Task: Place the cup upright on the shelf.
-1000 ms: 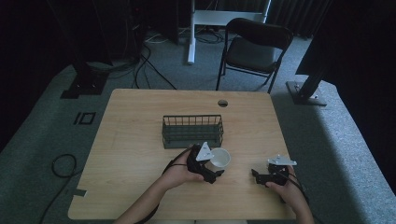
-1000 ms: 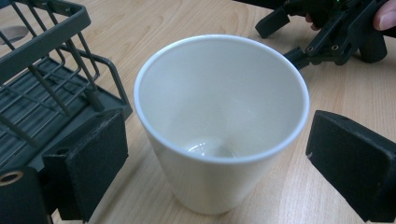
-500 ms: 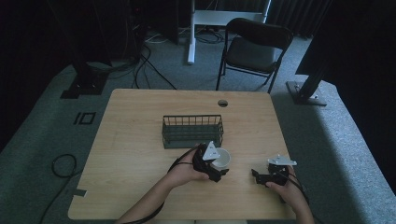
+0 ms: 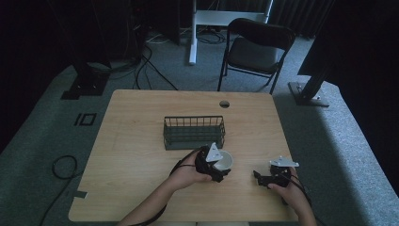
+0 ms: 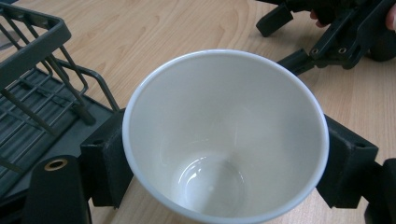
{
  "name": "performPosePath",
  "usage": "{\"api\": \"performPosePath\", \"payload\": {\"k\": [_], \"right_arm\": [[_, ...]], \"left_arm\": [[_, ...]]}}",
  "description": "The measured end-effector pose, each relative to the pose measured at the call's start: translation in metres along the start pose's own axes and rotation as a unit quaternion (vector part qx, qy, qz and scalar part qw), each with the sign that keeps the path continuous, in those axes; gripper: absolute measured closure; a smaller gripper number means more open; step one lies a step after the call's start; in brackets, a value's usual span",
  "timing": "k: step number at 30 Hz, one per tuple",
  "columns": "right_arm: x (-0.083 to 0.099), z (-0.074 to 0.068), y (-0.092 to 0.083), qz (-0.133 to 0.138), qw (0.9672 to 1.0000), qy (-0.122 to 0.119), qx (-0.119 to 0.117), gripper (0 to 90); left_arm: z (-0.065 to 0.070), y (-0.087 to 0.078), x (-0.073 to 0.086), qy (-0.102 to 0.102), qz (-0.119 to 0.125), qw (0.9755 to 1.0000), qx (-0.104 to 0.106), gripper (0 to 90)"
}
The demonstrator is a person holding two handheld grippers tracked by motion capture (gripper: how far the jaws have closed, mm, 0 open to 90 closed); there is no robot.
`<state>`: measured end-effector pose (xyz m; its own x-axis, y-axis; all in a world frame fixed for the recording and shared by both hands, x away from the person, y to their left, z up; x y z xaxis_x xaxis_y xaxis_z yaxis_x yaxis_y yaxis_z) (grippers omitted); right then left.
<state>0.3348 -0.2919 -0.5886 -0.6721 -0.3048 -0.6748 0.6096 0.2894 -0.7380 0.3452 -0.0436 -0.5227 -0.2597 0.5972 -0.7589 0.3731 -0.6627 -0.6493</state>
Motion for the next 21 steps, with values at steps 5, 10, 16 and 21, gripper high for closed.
{"api": "performPosePath", "payload": {"k": [5, 10, 16, 21], "right_arm": [[0.0, 0.0, 0.0, 0.0, 1.0, 0.0, 0.0, 11.3], [0.0, 0.0, 0.0, 0.0, 1.0, 0.0, 0.0, 11.4], [0.0, 0.0, 0.0, 0.0, 1.0, -0.001, 0.0, 11.3], [0.0, 0.0, 0.0, 0.0, 1.0, -0.001, 0.0, 11.3]], "left_arm": [[-0.001, -0.006, -0.002, -0.006, 0.009, 0.9999, 0.002, 20.4], [-0.003, -0.012, -0.005, -0.003, 0.013, 0.9999, -0.002, 20.4], [-0.008, -0.022, -0.01, -0.009, 0.023, 0.9997, 0.0, 20.5], [-0.011, -0.03, -0.015, -0.009, 0.029, 0.9995, -0.003, 20.5]]}}
Point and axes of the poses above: each handheld gripper's, and its own axes: y roughly forward along the jaws, x roughly out of its underside, z roughly to its right, the point moved 5 cm from there along y, roughly forward along the jaws, and after that the axes turned 4 degrees about -z, right-handed, at the moved point
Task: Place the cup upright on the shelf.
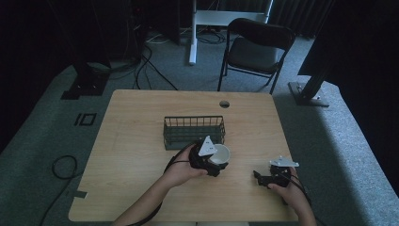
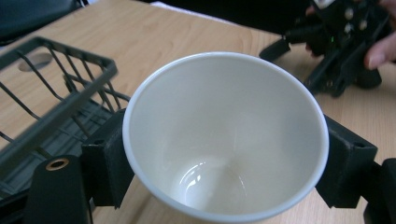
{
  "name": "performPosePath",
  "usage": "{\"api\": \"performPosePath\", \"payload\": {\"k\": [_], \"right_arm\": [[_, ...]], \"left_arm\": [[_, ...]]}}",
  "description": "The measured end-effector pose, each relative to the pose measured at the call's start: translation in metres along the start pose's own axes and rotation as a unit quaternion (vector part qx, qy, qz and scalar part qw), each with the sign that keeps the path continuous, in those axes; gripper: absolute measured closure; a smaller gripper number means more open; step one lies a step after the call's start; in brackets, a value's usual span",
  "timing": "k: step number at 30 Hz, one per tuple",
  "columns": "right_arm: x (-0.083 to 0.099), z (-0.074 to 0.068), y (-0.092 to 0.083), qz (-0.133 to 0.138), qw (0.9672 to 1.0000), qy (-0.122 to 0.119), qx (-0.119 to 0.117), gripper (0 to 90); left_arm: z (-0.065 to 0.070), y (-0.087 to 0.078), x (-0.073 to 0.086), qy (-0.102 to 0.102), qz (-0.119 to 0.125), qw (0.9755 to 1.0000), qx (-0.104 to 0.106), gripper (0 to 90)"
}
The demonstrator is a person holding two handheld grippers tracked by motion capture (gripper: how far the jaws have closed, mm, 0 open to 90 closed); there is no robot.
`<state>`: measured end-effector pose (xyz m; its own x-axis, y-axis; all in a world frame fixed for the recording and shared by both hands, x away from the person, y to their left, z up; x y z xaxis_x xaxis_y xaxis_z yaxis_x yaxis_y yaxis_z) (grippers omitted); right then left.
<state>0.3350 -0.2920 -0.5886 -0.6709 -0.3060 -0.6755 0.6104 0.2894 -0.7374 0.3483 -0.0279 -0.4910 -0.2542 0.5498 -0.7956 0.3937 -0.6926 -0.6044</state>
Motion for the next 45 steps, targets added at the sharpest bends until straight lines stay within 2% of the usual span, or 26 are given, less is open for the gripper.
{"api": "performPosePath", "payload": {"k": [11, 13, 19, 20, 25, 26, 32, 34, 35, 36, 37, 41, 42, 43, 44, 45], "right_arm": [[0.0, 0.0, 0.0, 0.0, 1.0, 0.0, 0.0, 11.4], [0.0, 0.0, 0.0, 0.0, 1.0, 0.0, 0.0, 11.4], [0.0, 0.0, 0.0, 0.0, 1.0, 0.001, 0.0, 11.4], [0.0, 0.0, 0.0, 0.0, 1.0, 0.0, 0.0, 11.3], [0.0, 0.0, 0.0, 0.0, 1.0, 0.0, 0.0, 11.4], [0.0, 0.0, 0.0, 0.0, 1.0, 0.0, 0.0, 11.4], [0.0, 0.0, 0.0, 0.0, 1.0, 0.0, 0.0, 11.3], [0.0, 0.0, 0.0, 0.0, 1.0, 0.0, 0.0, 11.3], [0.0, 0.0, 0.0, 0.0, 1.0, 0.0, 0.0, 11.3], [0.0, 0.0, 0.0, 0.0, 1.0, 0.0, 0.0, 11.3], [0.0, 0.0, 0.0, 0.0, 1.0, 0.0, 0.0, 11.4], [0.0, 0.0, 0.0, 0.0, 1.0, 0.0, 0.0, 11.3], [0.0, 0.0, 0.0, 0.0, 1.0, 0.0, 0.0, 11.3], [0.0, 0.0, 0.0, 0.0, 1.0, 0.0, 0.0, 11.3], [0.0, 0.0, 0.0, 0.0, 1.0, 0.0, 0.0, 11.3], [0.0, 0.0, 0.0, 0.0, 1.0, 0.0, 0.0, 11.3]], "left_arm": [[-0.009, -0.016, -0.016, -0.006, 0.017, 0.9998, -0.008, 20.6], [-0.011, -0.019, -0.019, -0.013, 0.024, 0.9996, -0.01, 20.6], [-0.017, -0.029, -0.03, -0.008, 0.032, 0.9991, -0.025, 20.6], [-0.019, -0.033, -0.034, -0.016, 0.039, 0.9988, -0.026, 20.6], [-0.023, -0.039, -0.041, -0.026, 0.049, 0.9978, -0.038, 20.5], [-0.029, -0.044, -0.045, -0.035, 0.054, 0.9967, -0.05, 20.6], [-0.041, -0.055, -0.053, -0.066, 0.081, 0.9919, -0.073, 20.5], [-0.043, -0.057, -0.054, -0.066, 0.081, 0.9915, -0.078, 20.6], [-0.048, -0.06, -0.056, -0.074, 0.084, 0.9904, -0.08, 20.6], [-0.048, -0.06, -0.056, -0.074, 0.084, 0.9904, -0.08, 20.6], [-0.052, -0.062, -0.056, -0.073, 0.08, 0.9902, -0.089, 20.6], [-0.06, -0.062, -0.056, -0.095, 0.082, 0.9867, -0.103, 20.6], [-0.06, -0.062, -0.056, -0.095, 0.082, 0.9867, -0.103, 20.6], [-0.065, -0.063, -0.056, -0.104, 0.084, 0.9841, -0.117, 20.6], [-0.065, -0.063, -0.056, -0.104, 0.084, 0.9841, -0.117, 20.6], [-0.067, -0.064, -0.056, -0.11, 0.084, 0.9825, -0.124, 20.6]]}}
Point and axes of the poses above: each handheld gripper's, and its own axes: y roughly forward along the jaws, x roughly out of its underside, z roughly to its right, the point moved 5 cm from there along y, roughly forward along the jaws, and after that the axes turned 4 degrees about -z, right-handed, at the moved point
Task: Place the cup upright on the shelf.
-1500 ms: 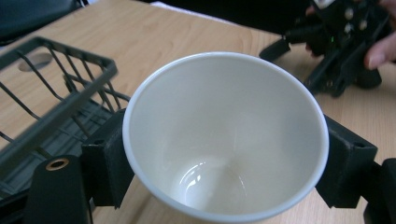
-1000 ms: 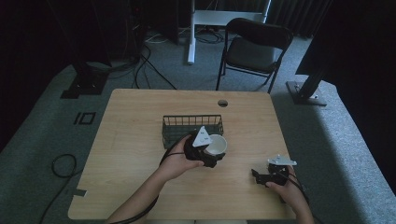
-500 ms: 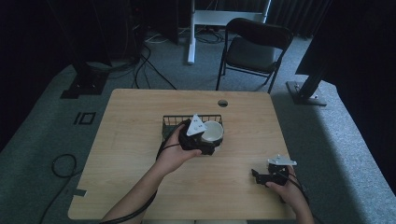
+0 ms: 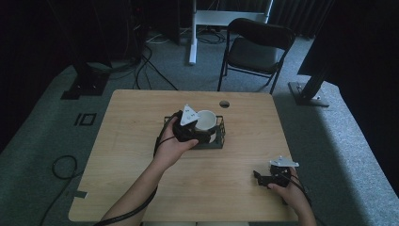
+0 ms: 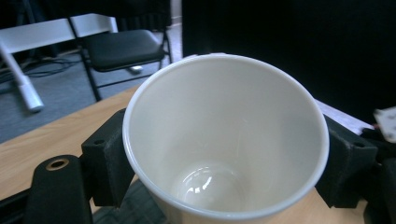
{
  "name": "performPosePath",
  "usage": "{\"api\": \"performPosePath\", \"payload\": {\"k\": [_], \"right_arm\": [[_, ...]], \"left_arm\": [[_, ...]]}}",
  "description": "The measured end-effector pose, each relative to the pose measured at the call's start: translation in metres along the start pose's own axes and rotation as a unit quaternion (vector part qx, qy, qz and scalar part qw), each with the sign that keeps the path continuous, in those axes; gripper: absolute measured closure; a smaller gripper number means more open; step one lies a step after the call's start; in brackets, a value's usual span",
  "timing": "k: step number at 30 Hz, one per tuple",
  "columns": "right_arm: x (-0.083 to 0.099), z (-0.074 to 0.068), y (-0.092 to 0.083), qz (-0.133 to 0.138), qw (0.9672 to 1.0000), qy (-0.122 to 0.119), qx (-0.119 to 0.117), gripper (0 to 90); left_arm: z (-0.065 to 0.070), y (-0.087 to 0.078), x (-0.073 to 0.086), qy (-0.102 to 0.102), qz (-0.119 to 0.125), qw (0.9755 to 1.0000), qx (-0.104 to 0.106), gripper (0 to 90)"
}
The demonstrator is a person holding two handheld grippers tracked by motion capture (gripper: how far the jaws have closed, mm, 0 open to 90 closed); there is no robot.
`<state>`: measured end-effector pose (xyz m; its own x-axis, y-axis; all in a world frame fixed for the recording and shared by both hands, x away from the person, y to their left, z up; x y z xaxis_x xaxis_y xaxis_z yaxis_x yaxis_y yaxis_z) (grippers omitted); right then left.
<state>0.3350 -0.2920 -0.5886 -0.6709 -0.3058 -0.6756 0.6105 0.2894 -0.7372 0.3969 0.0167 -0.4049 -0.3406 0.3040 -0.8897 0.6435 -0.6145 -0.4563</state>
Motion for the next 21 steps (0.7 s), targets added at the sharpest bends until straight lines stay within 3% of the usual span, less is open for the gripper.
{"api": "performPosePath", "payload": {"k": [3, 4, 5, 10, 12, 21], "right_arm": [[0.0, 0.0, 0.0, 0.0, 1.0, 0.0, 0.0, 11.3], [0.0, 0.0, 0.0, 0.0, 1.0, 0.0, 0.0, 11.3], [0.0, 0.0, 0.0, 0.0, 1.0, 0.0, 0.0, 11.4], [0.0, 0.0, 0.0, 0.0, 1.0, 0.0, 0.0, 11.3], [0.0, 0.0, 0.0, 0.0, 1.0, 0.0, 0.0, 11.4], [0.0, 0.0, 0.0, 0.0, 1.0, 0.0, 0.0, 11.3]], "left_arm": [[-0.009, 0.001, -0.002, -0.007, 0.0, 0.9994, -0.033, 20.6], [-0.009, 0.001, -0.002, -0.007, 0.0, 0.9994, -0.033, 20.6], [-0.015, 0.002, -0.003, -0.016, 0.003, 0.9986, -0.049, 20.6], [-0.027, 0.004, -0.004, -0.031, 0.004, 0.9965, -0.077, 20.6], [-0.036, 0.01, -0.002, -0.046, 0.003, 0.9941, -0.098, 20.6], [-0.052, 0.029, 0.013, -0.065, -0.011, 0.9889, -0.133, 20.6]]}}
Point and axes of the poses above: each handheld gripper's, and its own axes: y roughly forward along the jaws, x roughly out of its underside, z roughly to its right, the point moved 5 cm from there along y, roughly forward along the jaws, and after that the axes turned 4 degrees about -z, right-handed, at the moved point
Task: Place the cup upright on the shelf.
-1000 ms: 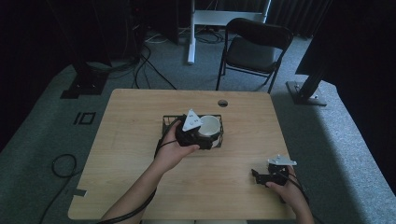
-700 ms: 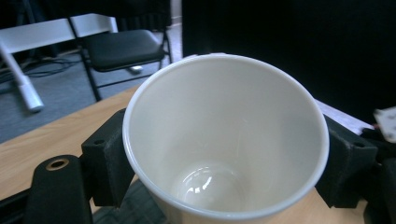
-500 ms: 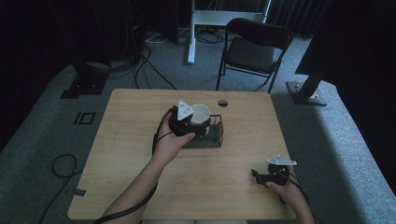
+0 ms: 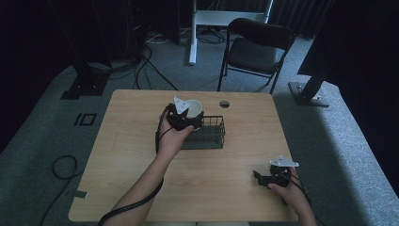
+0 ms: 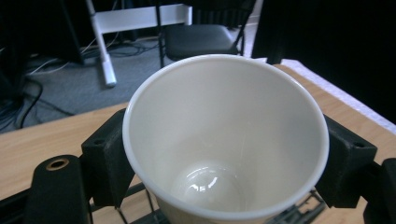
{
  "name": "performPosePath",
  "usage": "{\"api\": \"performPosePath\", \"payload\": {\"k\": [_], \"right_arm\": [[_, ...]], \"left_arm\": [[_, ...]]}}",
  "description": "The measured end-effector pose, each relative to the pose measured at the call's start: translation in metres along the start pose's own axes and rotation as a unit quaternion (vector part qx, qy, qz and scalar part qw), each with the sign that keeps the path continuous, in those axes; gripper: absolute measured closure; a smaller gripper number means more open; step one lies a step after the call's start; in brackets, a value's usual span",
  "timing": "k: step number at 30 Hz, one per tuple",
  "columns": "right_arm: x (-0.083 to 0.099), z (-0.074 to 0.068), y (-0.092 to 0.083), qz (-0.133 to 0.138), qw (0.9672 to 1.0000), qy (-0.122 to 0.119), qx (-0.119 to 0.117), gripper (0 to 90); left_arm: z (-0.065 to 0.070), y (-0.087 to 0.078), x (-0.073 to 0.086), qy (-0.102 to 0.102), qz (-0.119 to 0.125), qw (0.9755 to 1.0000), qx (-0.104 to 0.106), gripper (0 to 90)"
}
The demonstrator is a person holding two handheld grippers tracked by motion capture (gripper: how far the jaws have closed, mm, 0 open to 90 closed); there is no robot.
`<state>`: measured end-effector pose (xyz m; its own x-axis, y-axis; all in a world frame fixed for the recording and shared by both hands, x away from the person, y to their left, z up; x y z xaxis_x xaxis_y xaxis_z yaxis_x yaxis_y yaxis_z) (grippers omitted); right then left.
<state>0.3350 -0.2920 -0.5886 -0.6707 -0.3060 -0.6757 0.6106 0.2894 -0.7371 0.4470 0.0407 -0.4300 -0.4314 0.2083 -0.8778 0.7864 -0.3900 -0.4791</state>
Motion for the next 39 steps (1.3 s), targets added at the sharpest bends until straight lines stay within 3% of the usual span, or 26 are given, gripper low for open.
{"api": "performPosePath", "payload": {"k": [4, 17, 24, 33, 37, 39], "right_arm": [[0.0, 0.0, 0.0, 0.0, 1.0, 0.0, 0.0, 11.3], [0.0, 0.0, 0.0, -0.001, 1.0, -0.001, 0.0, 11.4], [0.0, 0.0, 0.0, -0.001, 1.0, -0.001, 0.0, 11.3], [0.0, 0.0, 0.0, -0.001, 1.0, -0.001, 0.0, 11.4], [0.0, 0.0, 0.0, 0.0, 1.0, -0.001, 0.0, 11.4], [0.0, 0.0, 0.0, -0.001, 1.0, -0.001, 0.0, 11.4]], "left_arm": [[-0.002, 0.009, 0.007, -0.014, -0.003, 0.9999, -0.006, 20.6], [0.004, 0.032, 0.03, -0.019, -0.027, 0.9994, -0.009, 20.6], [0.01, 0.039, 0.036, -0.01, -0.034, 0.9993, -0.01, 20.6], [0.014, 0.042, 0.039, 0.018, -0.037, 0.999, -0.018, 20.6], [0.013, 0.041, 0.039, 0.004, -0.028, 0.9996, -0.011, 19.5], [0.012, 0.039, 0.037, 0.011, -0.022, 0.9996, -0.013, 18.2]]}}
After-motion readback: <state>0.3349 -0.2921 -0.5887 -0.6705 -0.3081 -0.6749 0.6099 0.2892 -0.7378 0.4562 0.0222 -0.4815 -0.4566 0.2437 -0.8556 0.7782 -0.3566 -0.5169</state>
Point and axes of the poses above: each handheld gripper's, and its own axes: y roughly forward along the jaws, x roughly out of its underside, z roughly to its right, the point moved 5 cm from there along y, roughly forward along the jaws, and after that the axes turned 4 degrees about -z, right-handed, at the moved point
